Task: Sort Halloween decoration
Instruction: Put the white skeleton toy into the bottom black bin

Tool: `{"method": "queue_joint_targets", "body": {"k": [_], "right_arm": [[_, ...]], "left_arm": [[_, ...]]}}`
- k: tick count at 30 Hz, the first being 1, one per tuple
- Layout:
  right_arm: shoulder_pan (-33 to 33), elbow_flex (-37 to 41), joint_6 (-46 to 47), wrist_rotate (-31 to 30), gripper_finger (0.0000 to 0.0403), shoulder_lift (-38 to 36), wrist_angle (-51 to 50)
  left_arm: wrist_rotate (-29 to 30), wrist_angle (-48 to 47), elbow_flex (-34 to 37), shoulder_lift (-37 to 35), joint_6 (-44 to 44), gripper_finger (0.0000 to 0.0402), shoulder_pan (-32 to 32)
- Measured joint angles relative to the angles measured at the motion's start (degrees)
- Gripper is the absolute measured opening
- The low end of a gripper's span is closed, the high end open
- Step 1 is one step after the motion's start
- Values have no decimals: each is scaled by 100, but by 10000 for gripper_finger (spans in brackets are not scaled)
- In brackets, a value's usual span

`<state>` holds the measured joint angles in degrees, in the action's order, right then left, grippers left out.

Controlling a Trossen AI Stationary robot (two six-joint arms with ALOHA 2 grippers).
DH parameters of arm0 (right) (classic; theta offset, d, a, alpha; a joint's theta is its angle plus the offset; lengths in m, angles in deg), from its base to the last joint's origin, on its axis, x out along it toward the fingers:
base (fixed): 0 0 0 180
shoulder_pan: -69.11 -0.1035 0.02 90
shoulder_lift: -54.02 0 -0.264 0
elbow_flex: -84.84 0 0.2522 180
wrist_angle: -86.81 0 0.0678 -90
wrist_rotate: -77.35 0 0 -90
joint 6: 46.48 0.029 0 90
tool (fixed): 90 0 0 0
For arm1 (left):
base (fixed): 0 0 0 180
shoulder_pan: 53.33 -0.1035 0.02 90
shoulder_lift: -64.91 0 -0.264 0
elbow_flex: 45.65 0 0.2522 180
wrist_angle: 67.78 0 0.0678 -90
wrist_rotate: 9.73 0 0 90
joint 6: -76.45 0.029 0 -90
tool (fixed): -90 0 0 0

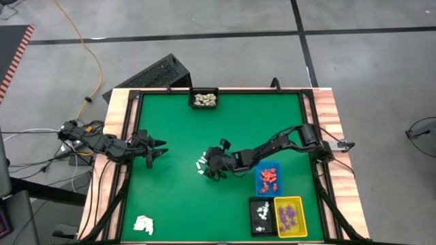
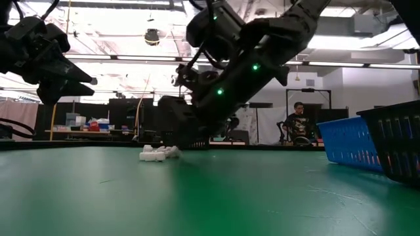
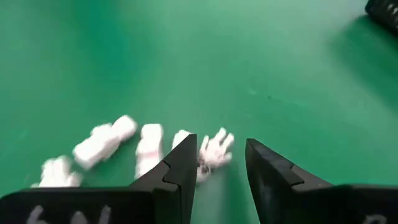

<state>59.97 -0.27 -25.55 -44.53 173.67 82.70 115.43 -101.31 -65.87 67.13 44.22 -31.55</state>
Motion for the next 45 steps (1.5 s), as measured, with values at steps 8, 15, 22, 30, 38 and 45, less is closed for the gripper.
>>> {"method": "queue_joint_targets", "body": {"k": [8, 15, 22, 30, 38, 45], "right_arm": [[59, -8, 557, -235, 141, -20, -657], [-44, 15, 507, -782, 141, -277, -1066], [-132, 8, 407, -1148, 141, -524, -998], [-110, 138, 368, -1090, 141, -415, -789], [117, 807, -388, -531, 141, -415, 728], [393, 1245, -317, -34, 141, -415, 1208]], "left_arm": [[0, -2, 0, 0, 11, 189, -1], [0, -7, 0, 0, 23, 189, 0], [7, -2, 0, 0, 111, 189, -2], [2, 0, 0, 0, 109, 189, 0], [1, -2, 0, 0, 105, 189, -2], [2, -2, 0, 0, 107, 189, 0]]}}
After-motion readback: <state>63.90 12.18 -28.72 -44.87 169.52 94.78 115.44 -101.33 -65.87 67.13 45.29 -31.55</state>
